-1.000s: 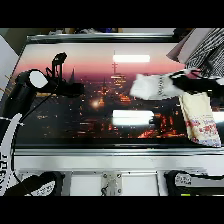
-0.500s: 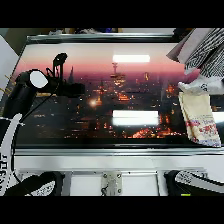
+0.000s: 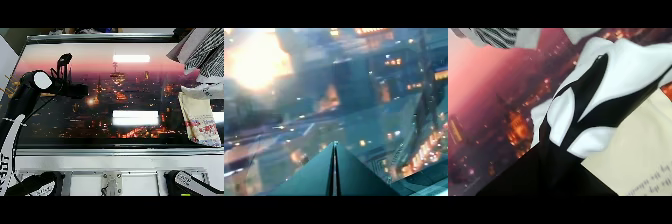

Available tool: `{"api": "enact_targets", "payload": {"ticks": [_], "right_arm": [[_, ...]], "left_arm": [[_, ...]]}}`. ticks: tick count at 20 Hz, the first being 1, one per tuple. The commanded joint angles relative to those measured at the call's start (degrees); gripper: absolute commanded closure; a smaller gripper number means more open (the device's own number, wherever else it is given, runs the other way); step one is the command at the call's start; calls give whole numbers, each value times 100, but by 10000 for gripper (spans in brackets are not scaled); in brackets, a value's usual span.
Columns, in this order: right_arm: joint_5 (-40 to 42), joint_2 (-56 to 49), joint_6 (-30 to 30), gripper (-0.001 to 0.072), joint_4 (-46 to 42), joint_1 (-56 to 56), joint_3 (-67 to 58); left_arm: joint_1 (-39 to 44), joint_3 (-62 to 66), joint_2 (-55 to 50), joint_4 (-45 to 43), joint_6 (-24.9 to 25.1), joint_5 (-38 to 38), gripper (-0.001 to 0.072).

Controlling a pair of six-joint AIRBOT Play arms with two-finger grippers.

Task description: Fold the clothes and pants, and hang the long-sleeved shirts on hangers.

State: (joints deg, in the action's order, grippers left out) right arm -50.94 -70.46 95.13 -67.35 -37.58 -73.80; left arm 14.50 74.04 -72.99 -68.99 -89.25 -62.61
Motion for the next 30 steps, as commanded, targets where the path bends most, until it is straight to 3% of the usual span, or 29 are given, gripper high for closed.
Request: {"api": "enact_targets", "payload": {"ticks": [1,4,14,15,16,17,20,24,27,28,29,30], "right_arm": [[-876,208,1167,699,-1799,361,105],[-1443,337,1641,699,-2468,409,417],[-2297,356,1617,679,-2968,402,953],[-2430,356,1438,490,-2949,402,951],[-2592,369,1261,138,-2927,404,951],[-2675,422,1034,41,-2874,409,951],[-2282,1036,457,41,-2293,629,953],[-1755,2111,-444,41,-697,1700,953],[-1720,2422,-627,76,-334,2798,953],[-1722,2444,-627,254,-332,3097,953],[-1722,2448,-629,515,-332,3348,953],[-1722,2439,-629,687,-332,3571,953]], "left_arm": [[15,-2,0,-9,-7,-24,701],[15,-2,0,-7,-7,-24,701],[15,-2,0,-11,-4,-37,701],[15,-2,0,-11,-4,-37,700],[15,-2,0,-11,-4,-37,701],[15,-2,0,-11,-4,-37,700],[15,-2,0,-7,-4,-39,700],[15,-2,0,-7,-7,-20,701],[15,-2,0,0,-9,-17,700],[15,-2,0,0,-11,-17,700],[15,-2,0,0,-9,-17,700],[15,-2,0,0,-9,-17,700]]}}
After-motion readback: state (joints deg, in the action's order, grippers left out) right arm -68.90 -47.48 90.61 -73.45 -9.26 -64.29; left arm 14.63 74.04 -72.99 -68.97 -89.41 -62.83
